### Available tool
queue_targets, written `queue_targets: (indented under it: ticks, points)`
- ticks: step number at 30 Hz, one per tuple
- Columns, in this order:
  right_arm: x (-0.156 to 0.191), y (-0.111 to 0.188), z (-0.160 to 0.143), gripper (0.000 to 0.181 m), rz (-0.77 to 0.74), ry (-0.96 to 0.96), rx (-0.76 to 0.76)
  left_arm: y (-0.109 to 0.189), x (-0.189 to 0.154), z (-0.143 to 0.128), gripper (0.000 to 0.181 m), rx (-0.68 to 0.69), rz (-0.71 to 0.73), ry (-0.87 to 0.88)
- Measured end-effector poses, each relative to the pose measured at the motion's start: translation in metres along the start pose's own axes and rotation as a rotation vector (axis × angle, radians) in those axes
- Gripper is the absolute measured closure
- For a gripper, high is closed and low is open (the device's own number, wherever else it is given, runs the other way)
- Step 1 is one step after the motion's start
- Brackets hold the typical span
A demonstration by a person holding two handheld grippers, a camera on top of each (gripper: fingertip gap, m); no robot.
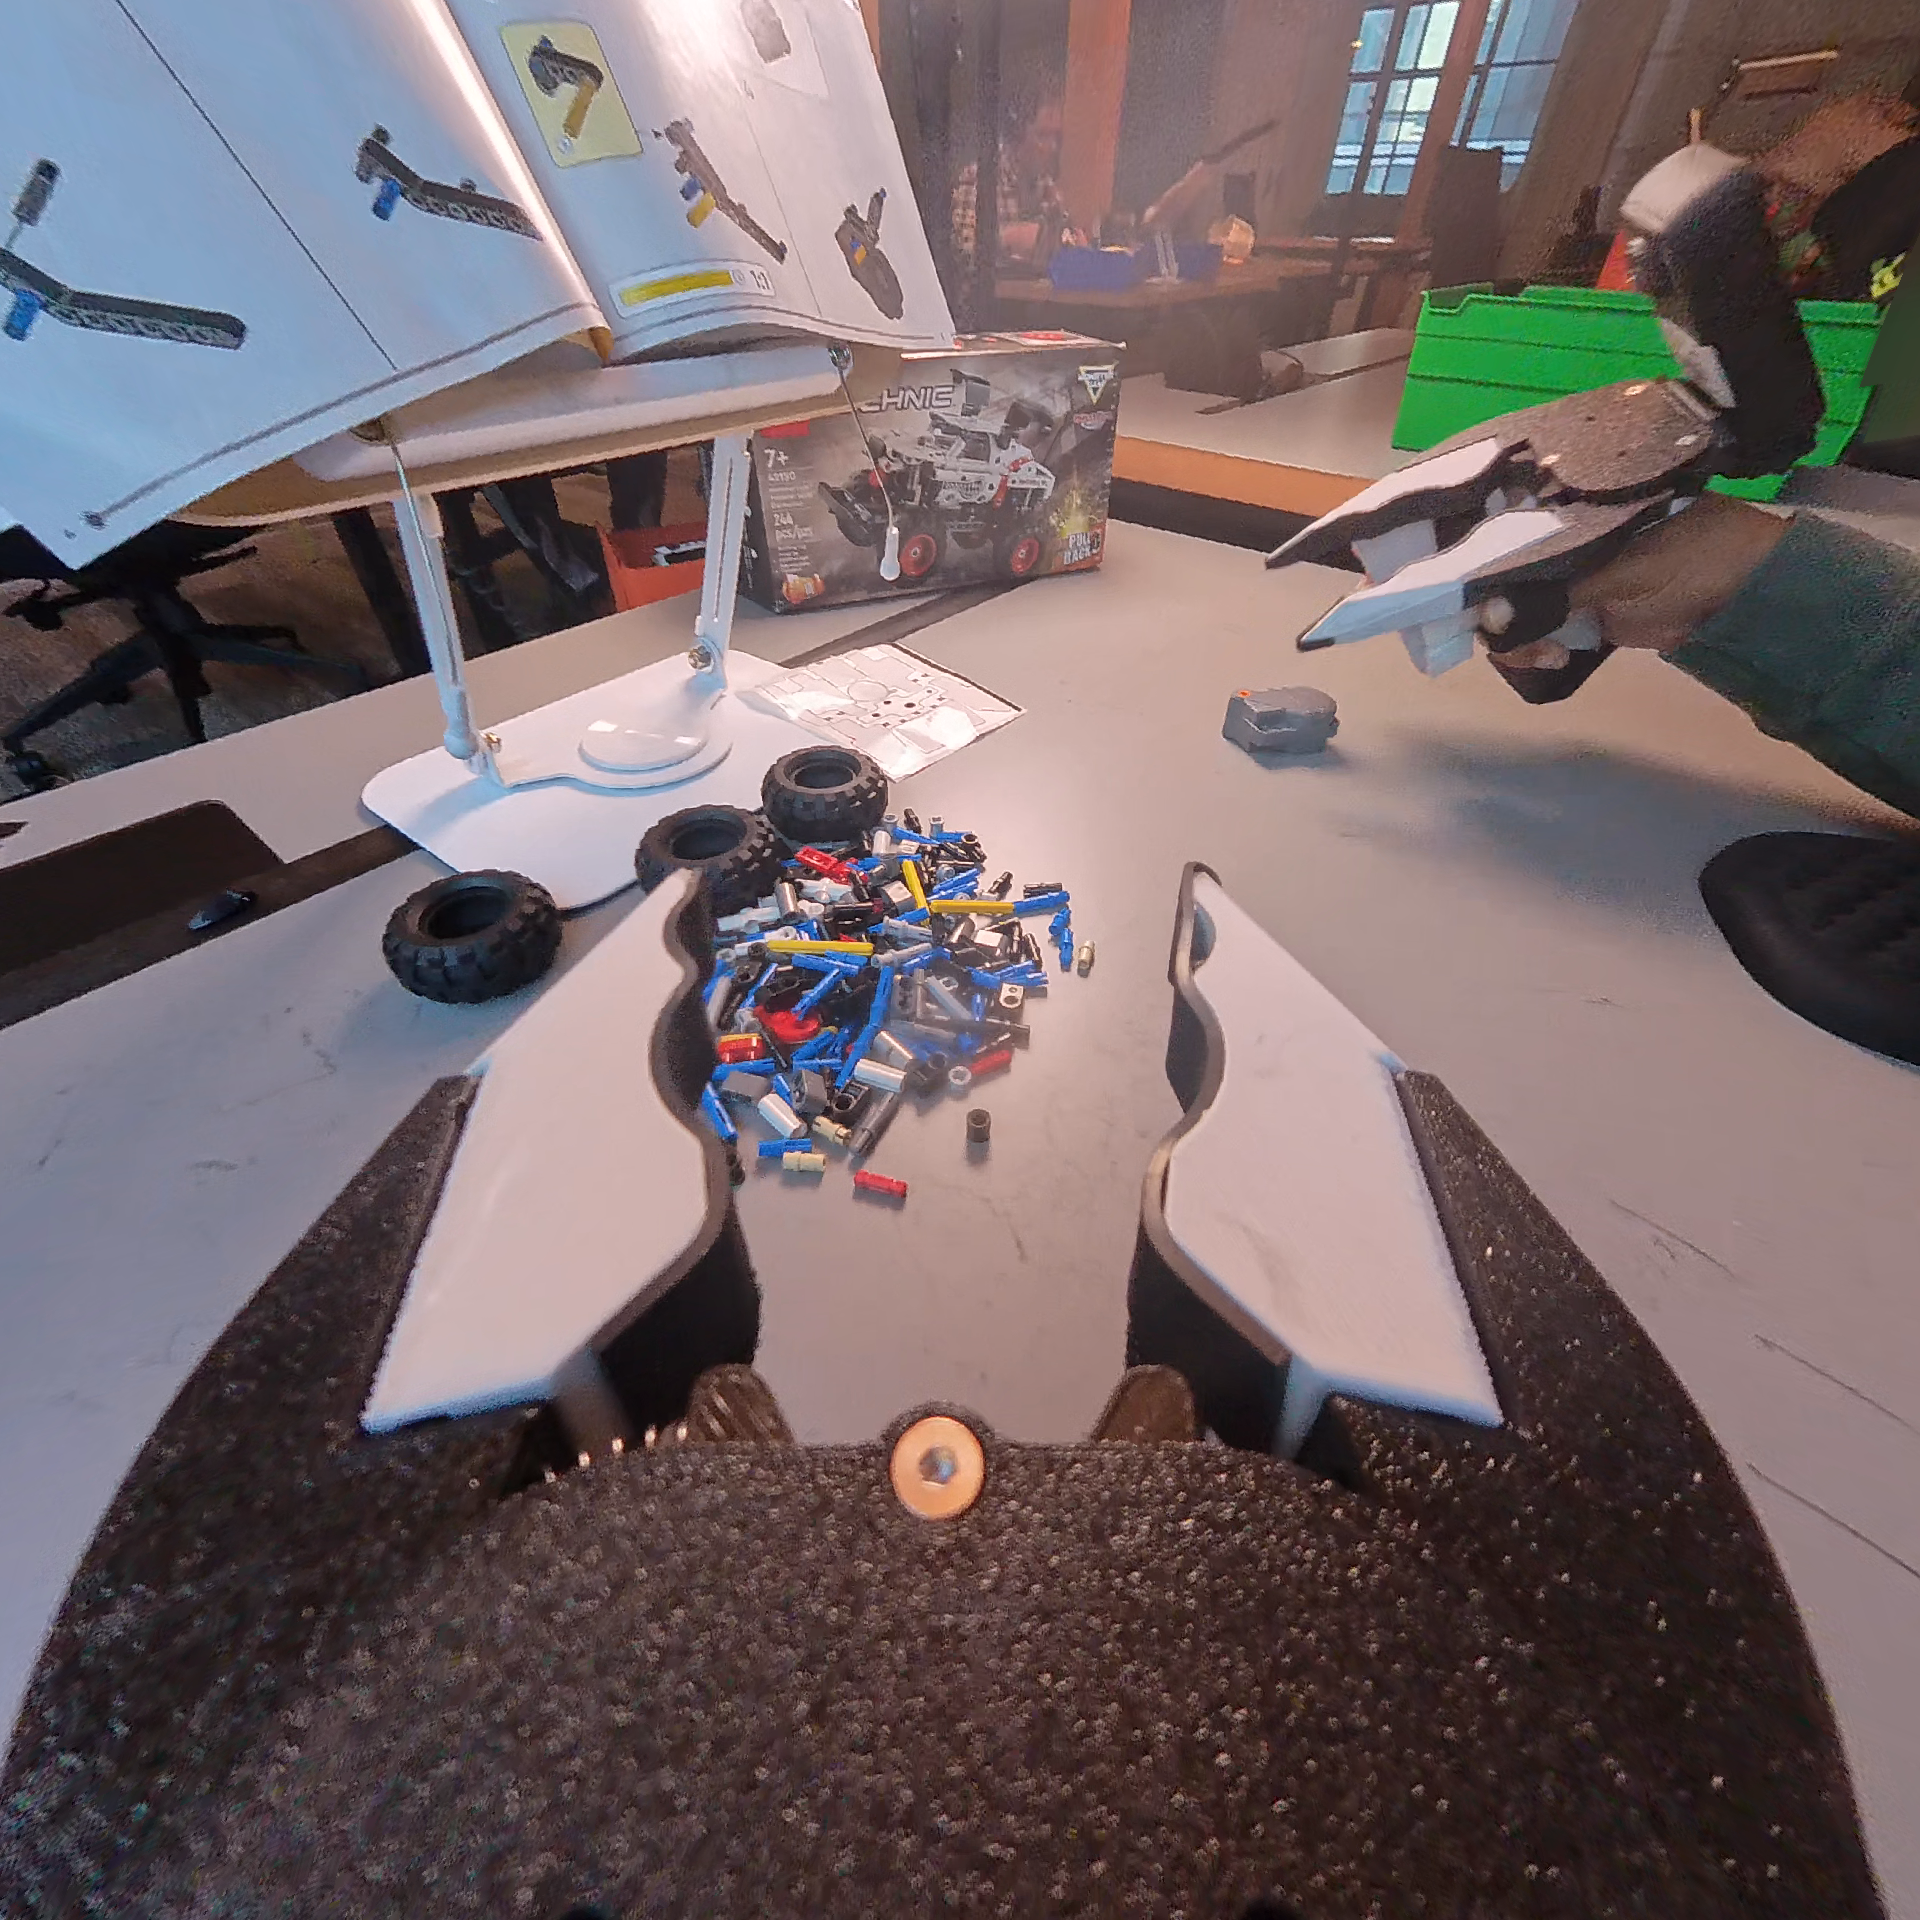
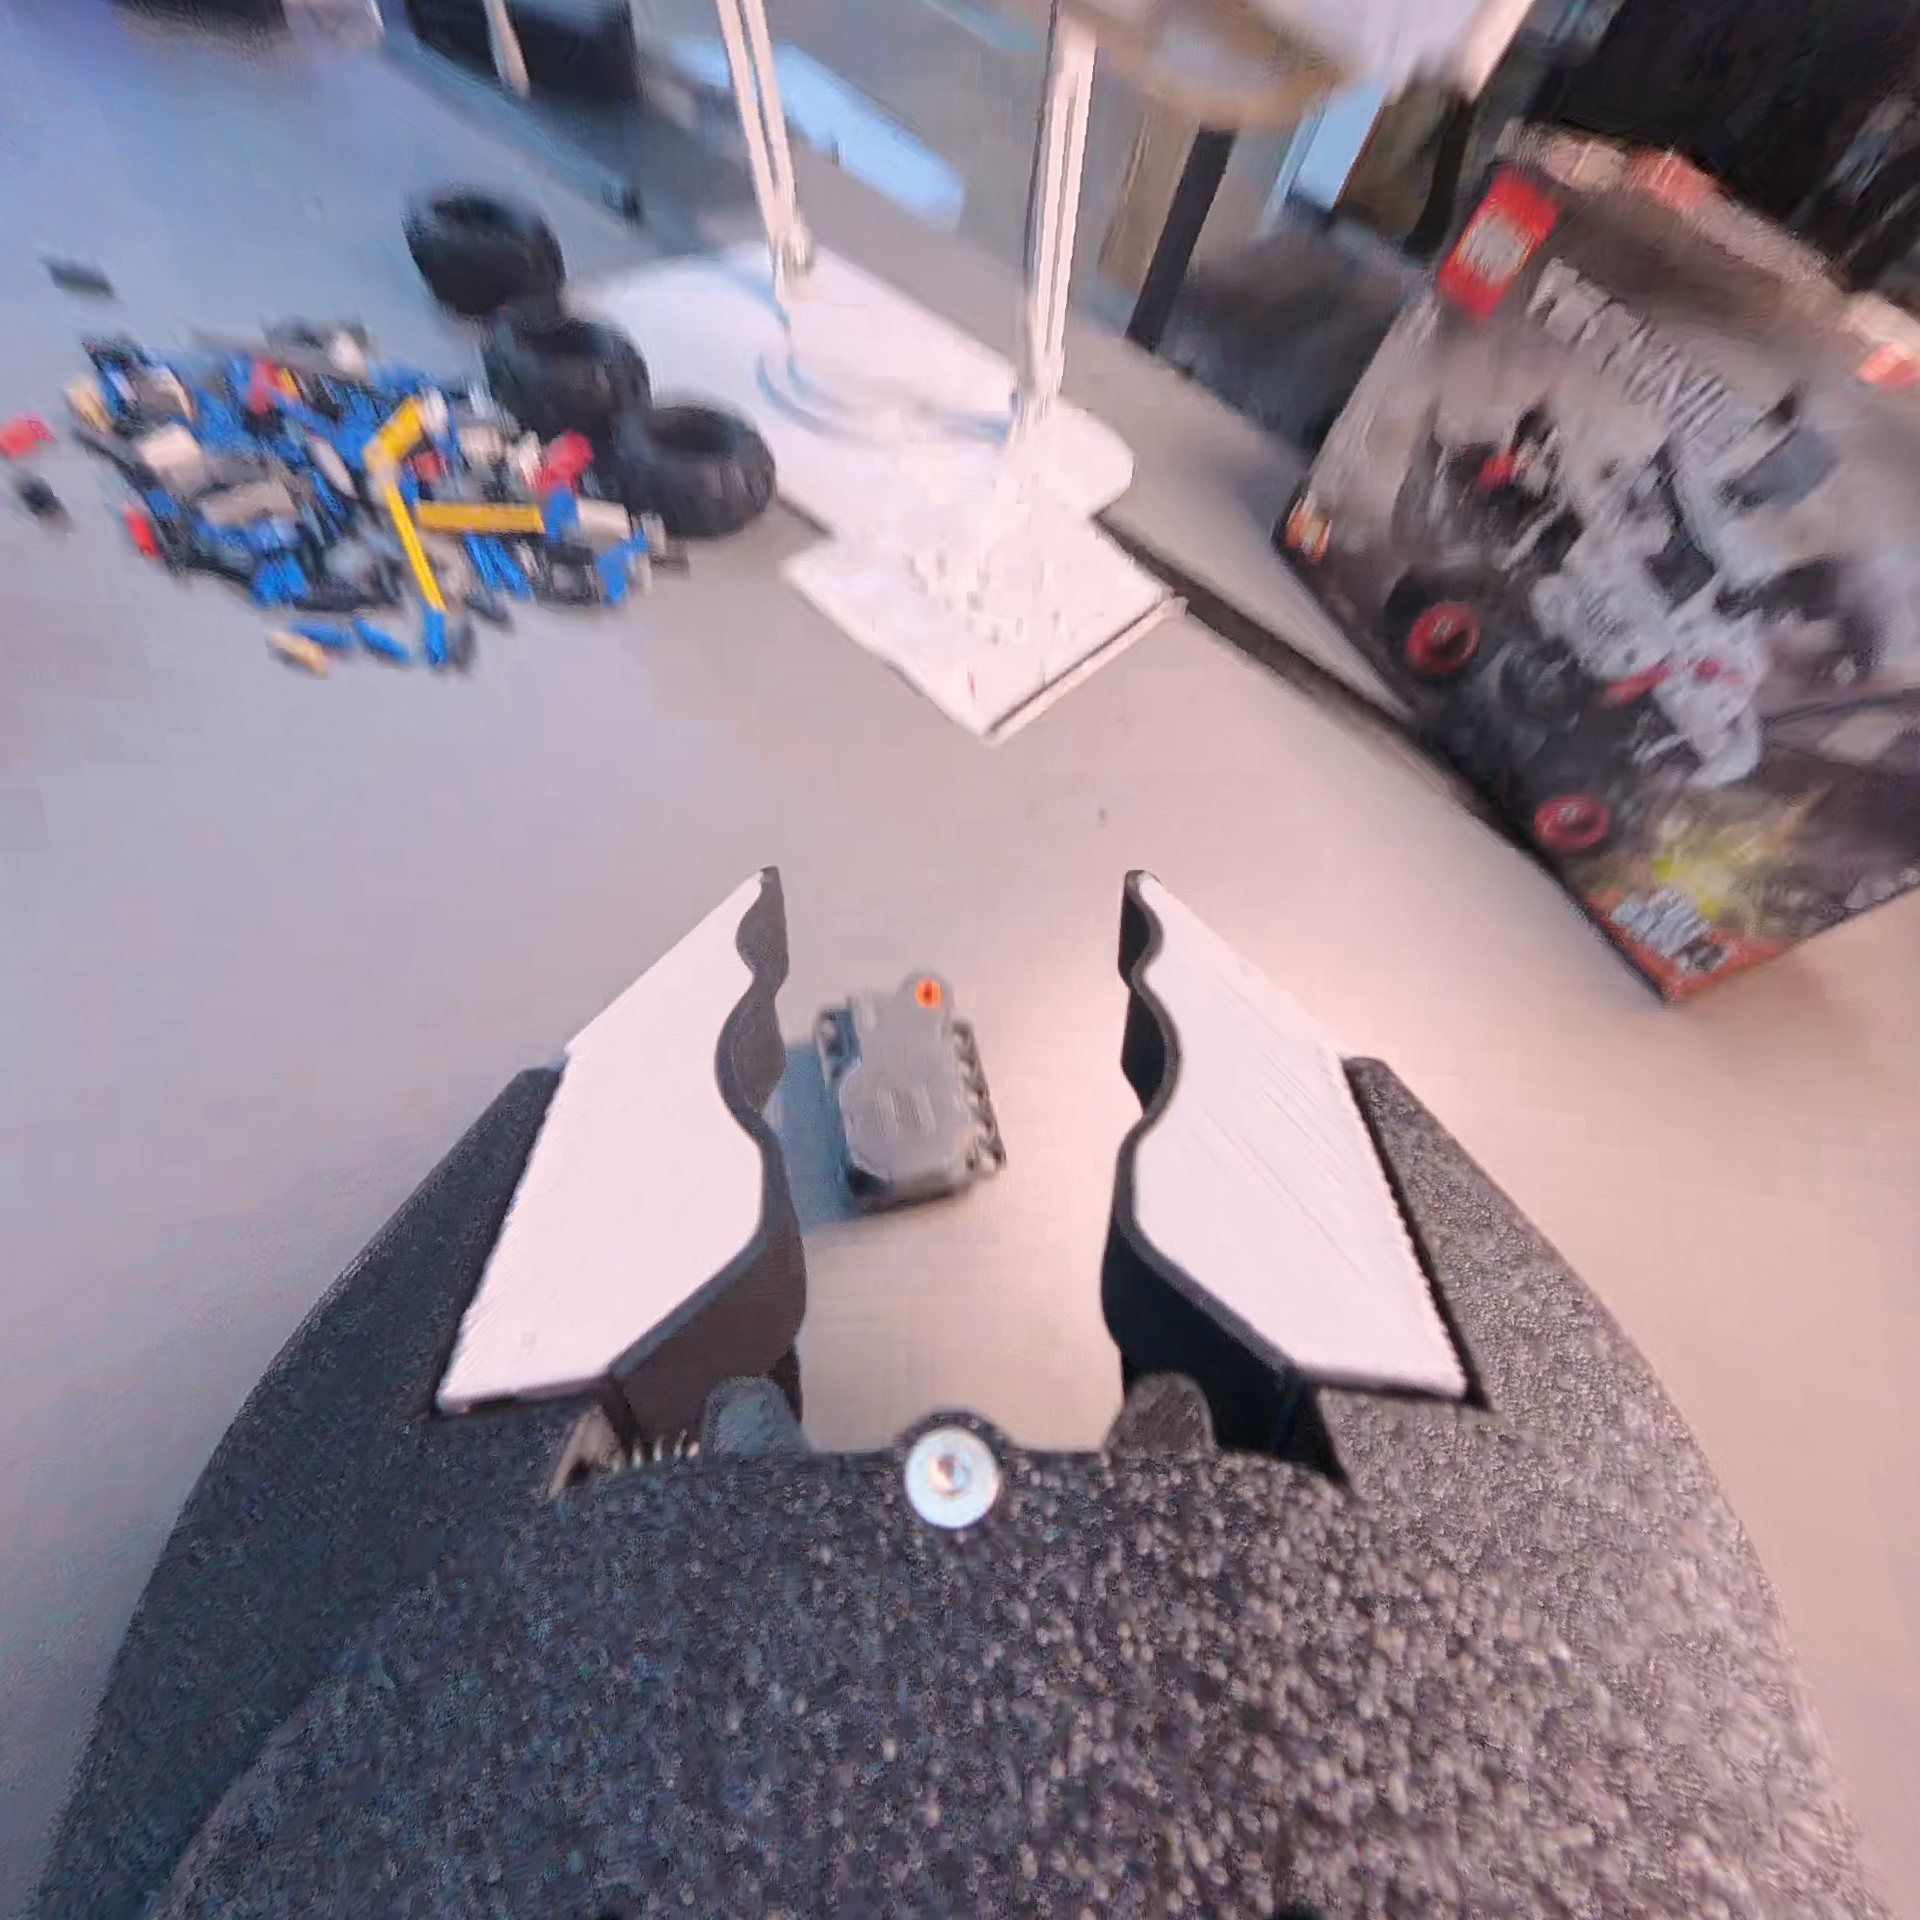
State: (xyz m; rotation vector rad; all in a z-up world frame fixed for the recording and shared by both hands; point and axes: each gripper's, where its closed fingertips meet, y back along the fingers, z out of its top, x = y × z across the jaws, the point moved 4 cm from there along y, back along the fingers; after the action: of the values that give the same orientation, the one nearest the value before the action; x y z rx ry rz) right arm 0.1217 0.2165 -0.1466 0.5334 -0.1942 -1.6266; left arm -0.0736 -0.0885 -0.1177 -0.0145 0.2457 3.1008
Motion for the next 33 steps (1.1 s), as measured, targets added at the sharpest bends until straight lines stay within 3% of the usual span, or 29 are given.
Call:
queue_targets:
  ticks: [5, 9, 16, 23, 26, 33]
  points:
    - [0.023, 0.021, 0.071, 0.114, -0.089, -0.071, -0.408, 0.002, 0.013, 0.000, 0.090, -0.034, 0.086, -0.028]
    - [0.052, 0.020, 0.086, 0.106, -0.185, -0.046, -0.490, 0.003, 0.022, -0.007, 0.089, -0.022, 0.136, -0.018]
    - [0.057, 0.018, 0.068, 0.102, -0.244, -0.127, -0.401, 0.009, 0.029, -0.007, 0.092, -0.025, 0.188, 0.018]
    - [0.071, 0.023, 0.024, 0.099, -0.265, -0.156, -0.146, 0.028, 0.030, 0.000, 0.091, -0.027, 0.283, 0.011]
    - [0.081, 0.021, 0.011, 0.098, -0.242, -0.139, -0.070, 0.038, 0.031, -0.011, 0.099, 0.049, 0.334, 0.044]
    - [0.084, 0.004, -0.015, 0.088, -0.222, -0.167, 0.121, 0.049, 0.032, -0.051, 0.090, 0.248, 0.363, 0.171]
